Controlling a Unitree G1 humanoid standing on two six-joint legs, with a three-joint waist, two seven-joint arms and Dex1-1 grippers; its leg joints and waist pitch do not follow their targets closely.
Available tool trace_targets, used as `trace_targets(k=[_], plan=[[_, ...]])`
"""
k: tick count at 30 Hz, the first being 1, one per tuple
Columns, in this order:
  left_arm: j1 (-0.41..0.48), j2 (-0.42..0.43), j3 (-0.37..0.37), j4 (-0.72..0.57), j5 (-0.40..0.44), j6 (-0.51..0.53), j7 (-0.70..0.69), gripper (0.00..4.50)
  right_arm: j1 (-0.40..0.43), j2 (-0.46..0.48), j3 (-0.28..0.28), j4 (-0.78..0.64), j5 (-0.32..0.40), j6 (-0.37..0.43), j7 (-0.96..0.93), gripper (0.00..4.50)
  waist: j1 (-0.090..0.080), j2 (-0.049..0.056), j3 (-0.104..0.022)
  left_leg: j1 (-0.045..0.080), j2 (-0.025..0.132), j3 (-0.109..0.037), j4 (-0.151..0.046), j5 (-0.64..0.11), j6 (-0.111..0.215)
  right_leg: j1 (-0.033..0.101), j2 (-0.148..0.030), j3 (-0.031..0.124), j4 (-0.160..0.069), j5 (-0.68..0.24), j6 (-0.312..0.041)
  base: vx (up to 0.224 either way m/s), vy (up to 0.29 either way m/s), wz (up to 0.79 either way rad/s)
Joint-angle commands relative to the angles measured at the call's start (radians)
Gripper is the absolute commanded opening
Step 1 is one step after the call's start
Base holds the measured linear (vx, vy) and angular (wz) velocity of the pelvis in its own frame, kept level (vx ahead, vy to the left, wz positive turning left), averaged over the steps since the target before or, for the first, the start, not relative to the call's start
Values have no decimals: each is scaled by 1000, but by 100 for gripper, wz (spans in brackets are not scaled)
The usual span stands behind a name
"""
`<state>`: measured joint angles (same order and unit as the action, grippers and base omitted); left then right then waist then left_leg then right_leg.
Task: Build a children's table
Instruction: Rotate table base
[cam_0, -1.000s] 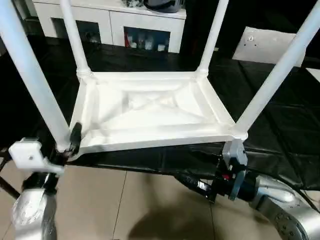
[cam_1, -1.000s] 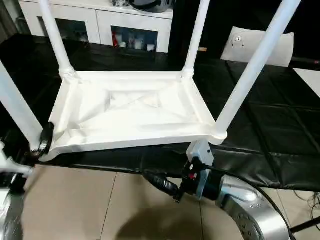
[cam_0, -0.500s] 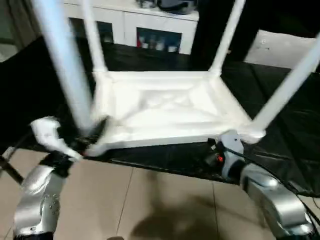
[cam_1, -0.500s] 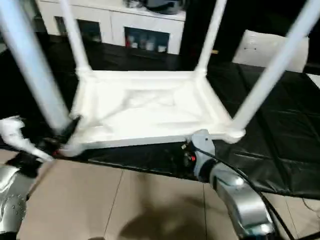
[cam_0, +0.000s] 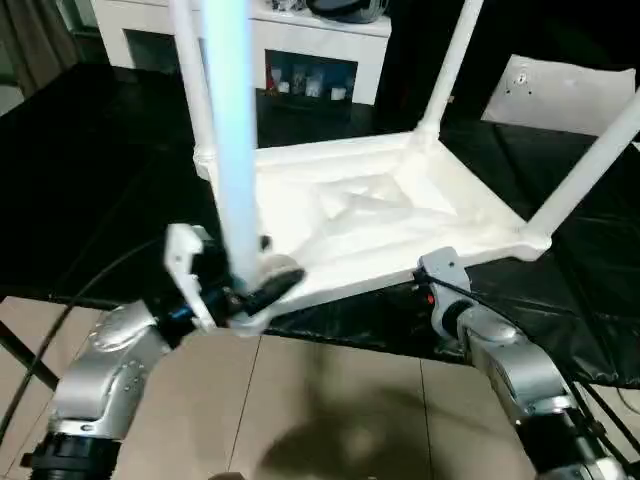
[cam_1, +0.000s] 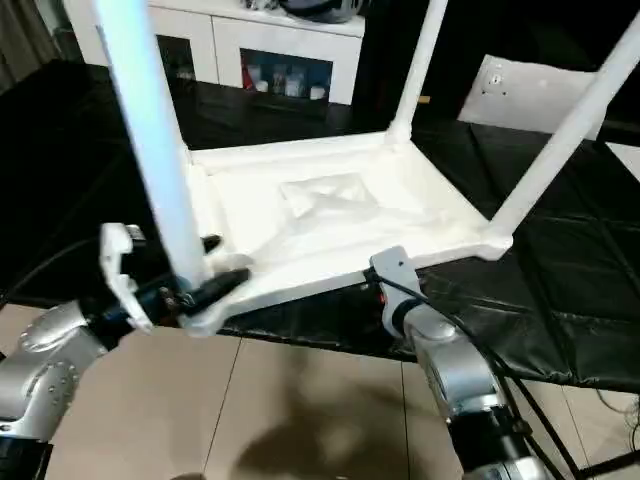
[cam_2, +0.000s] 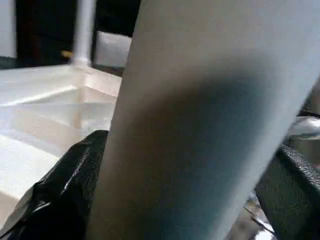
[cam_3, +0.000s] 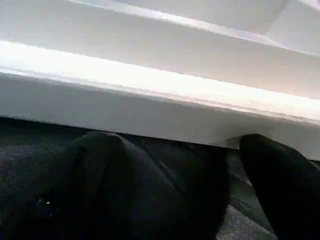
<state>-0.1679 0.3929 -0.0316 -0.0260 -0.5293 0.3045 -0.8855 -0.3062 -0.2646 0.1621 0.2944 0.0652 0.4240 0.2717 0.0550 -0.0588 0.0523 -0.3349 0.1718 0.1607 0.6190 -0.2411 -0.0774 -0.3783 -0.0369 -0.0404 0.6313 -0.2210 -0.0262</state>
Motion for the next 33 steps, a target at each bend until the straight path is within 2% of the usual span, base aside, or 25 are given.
trace_targets(k=[1, 3, 7, 14, 15, 20, 21, 22, 24, 28, 31, 32, 33], plan=[[-18, 4, -74, -78, -33, 59, -56, 446, -34, 14, -1, 48, -12, -45, 1, 450, -4, 10, -50, -6, 55, -12, -85, -24, -8, 48, -98, 60, -58, 1, -202, 0, 0, 0], [-22, 8, -96, -108, -47, 84, -75, 446, -60, 32, -6, 82, -12, -60, -3, 450, -10, 12, -47, -9, 56, -12, -87, -50, -13, 47, -99, 60, -61, -39, -202, 0, 0, 0], [-47, 4, -131, -143, -76, 137, -97, 446, -123, 64, -2, 164, -23, -104, -4, 450, -26, 10, -48, -9, 54, -9, -84, -54, -13, 45, -97, 60, -64, -67, -209, 0, 0, 0], [-120, -57, -173, -128, -65, 152, -103, 446, -208, 106, 8, 284, -39, -172, -12, 450, -24, 2, -50, -13, 52, -4, -79, -37, -10, 45, -98, 62, -64, -77, -200, 0, 0, 0], [-152, -91, -188, -103, -46, 130, -98, 446, -222, 118, 3, 312, -42, -191, -14, 450, -26, 2, -51, -13, 52, -4, -78, -31, -7, 45, -97, 62, -63, -71, -201, 0, 0, 0], [-208, -154, -201, -39, -13, 81, -72, 446, -225, 134, -12, 354, -50, -235, -11, 450, -25, 2, -52, -16, 52, -4, -75, -11, 5, 46, -96, 61, -62, -34, -203, 0, 0, 0], [-224, -171, -197, -14, -2, 63, -66, 446, -219, 134, -18, 359, -48, -245, -14, 450, -21, 6, -53, -10, 52, -3, -75, -13, 7, 43, -95, 61, -61, -28, -206, 0, 0, 0], [-229, -175, -196, -6, 0, 58, -65, 446, -216, 133, -20, 359, -46, -247, -14, 450, -22, 3, -53, -14, 53, -3, -76, -18, 7, 47, -96, 61, -61, -24, -209, 0, 0, 0], [-248, -194, -192, 22, 10, 36, -59, 446, -205, 126, -30, 356, -44, -254, -22, 450, -22, 2, -53, -13, 53, -4, -76, -27, 7, 47, -96, 60, -61, -34, -206, 0, 0, 0], [-311, -251, -183, 123, 57, -51, -30, 446, -168, 100, -71, 337, -35, -272, -51, 450, -13, 0, -53, -8, 54, -2, -75, -38, 11, 45, -97, 61, -68, -51, -196, 0, 0, 0], [-362, -283, -173, 207, 88, -112, -2, 446, -140, 82, -97, 309, -32, -278, -59, 450, -11, -3, -54, -9, 54, -2, -76, -38, 18, 45, -98, 60, -66, -41, -197, 0, 0, 0], [-375, -290, -170, 231, 98, -133, 0, 446, -134, 79, -105, 303, -32, -281, -62, 450, -11, -4, -54, -13, 55, -3, -77, -36, 21, 48, -100, 59, -67, -46, -194, 0, 0, 0], [-418, -303, -161, 302, 124, -185, 16, 446, -116, 69, -123, 282, -30, -283, -69, 450, -11, -3, -54, -12, 55, -2, -76, -34, 25, 45, -100, 59, -68, -48, -193, 0, 0, 0]])
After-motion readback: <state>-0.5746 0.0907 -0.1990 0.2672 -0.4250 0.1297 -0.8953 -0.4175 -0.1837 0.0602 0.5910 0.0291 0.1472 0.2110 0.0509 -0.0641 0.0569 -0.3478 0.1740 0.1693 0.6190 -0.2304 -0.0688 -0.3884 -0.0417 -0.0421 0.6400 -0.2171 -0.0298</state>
